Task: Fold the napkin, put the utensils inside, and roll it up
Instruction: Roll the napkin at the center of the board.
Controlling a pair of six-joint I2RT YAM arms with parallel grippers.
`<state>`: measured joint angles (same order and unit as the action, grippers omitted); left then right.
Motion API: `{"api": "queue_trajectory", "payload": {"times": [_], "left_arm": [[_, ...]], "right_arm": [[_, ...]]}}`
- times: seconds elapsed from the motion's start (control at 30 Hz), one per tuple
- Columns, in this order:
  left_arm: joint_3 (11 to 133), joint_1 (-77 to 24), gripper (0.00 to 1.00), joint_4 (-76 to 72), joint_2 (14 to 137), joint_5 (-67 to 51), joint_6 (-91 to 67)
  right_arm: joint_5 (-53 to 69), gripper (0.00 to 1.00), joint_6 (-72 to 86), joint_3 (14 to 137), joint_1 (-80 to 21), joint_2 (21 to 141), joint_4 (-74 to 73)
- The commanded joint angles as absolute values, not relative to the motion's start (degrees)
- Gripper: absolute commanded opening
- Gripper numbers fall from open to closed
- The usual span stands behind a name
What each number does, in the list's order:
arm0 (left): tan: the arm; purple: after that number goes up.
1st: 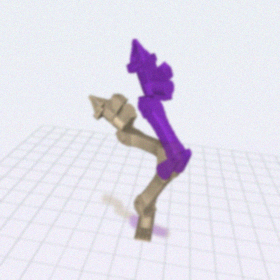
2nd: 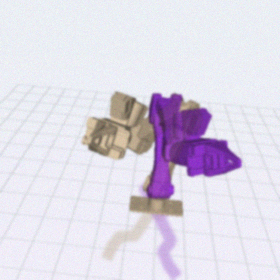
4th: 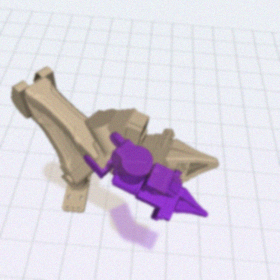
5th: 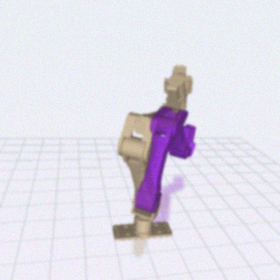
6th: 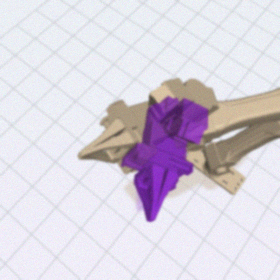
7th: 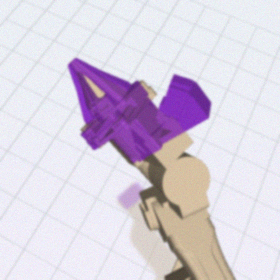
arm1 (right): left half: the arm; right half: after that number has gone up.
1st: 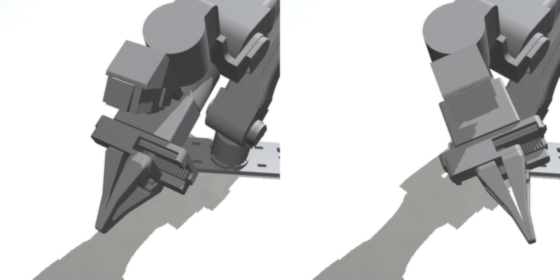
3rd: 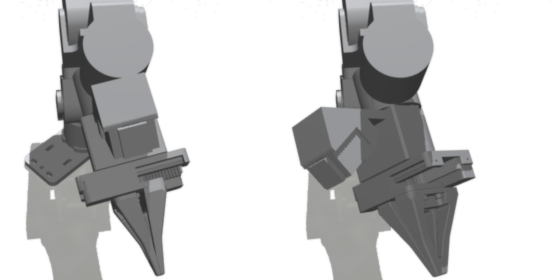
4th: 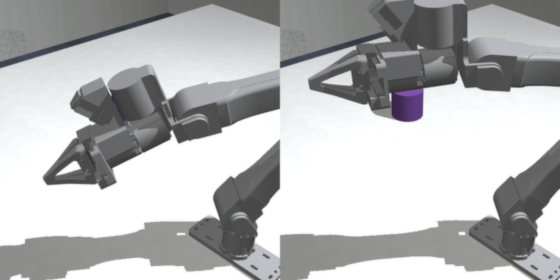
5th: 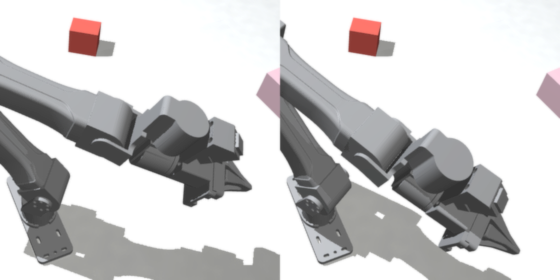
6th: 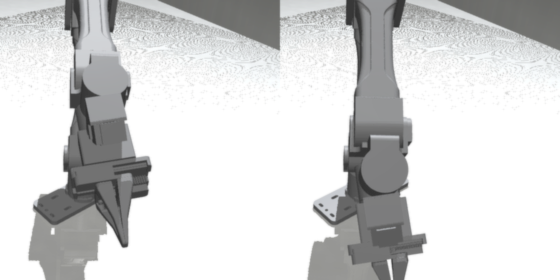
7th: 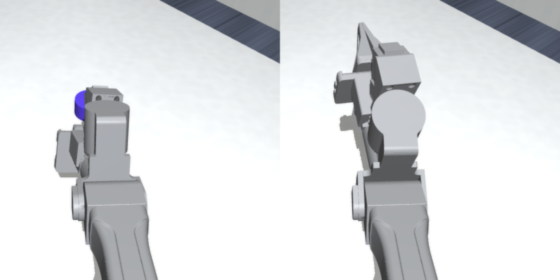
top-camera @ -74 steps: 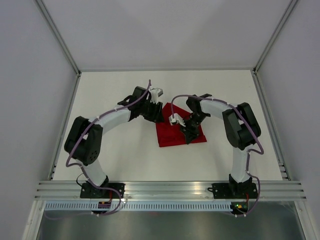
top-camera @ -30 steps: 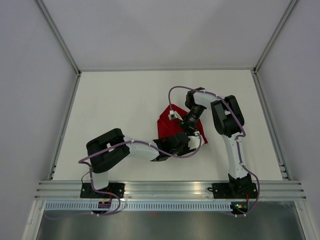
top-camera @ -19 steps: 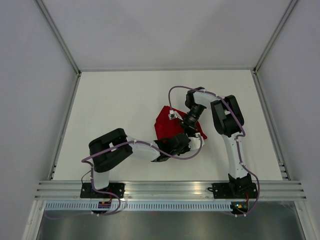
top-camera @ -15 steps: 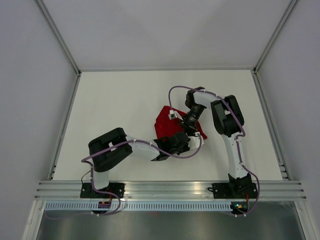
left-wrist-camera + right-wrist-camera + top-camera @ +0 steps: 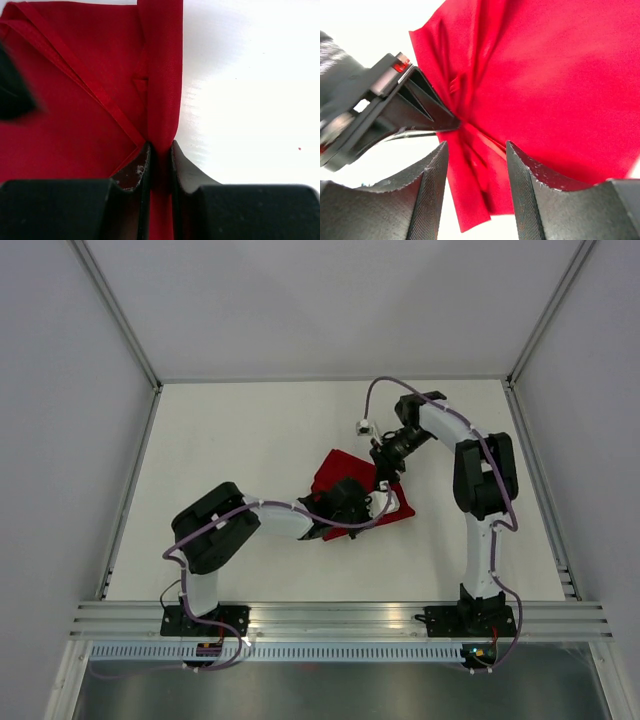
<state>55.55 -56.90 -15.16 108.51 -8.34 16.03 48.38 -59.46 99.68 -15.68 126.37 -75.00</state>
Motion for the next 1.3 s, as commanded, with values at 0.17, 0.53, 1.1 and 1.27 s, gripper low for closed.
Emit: {"api": "queue_trajectory", "payload": {"times": [0.17, 0.53, 1.1, 1.27], "left_arm": [[61.42, -46.85, 0.02, 3.41, 114.51, -34.15, 7.83], [81.64, -41.14, 0.02, 26.18, 131.29, -53.25, 7.38], [93.95, -39.99, 0.02, 37.7, 139.74, -54.23, 2.9], [94.13, -39.99, 0.02, 37.88, 140.01, -53.96, 2.81]], "right_arm": [[58.1, 0.56, -48.78, 87.85, -4.93, 108.56, -52.76], [43.26, 0.63, -52.47, 51.7, -9.13, 80.52, -21.82], [20.39, 0.71, -53.0, 32.7, -32.34, 76.38, -4.84], [19.25, 0.7, -53.26, 32.08, -35.15, 78.22, -5.45]]}}
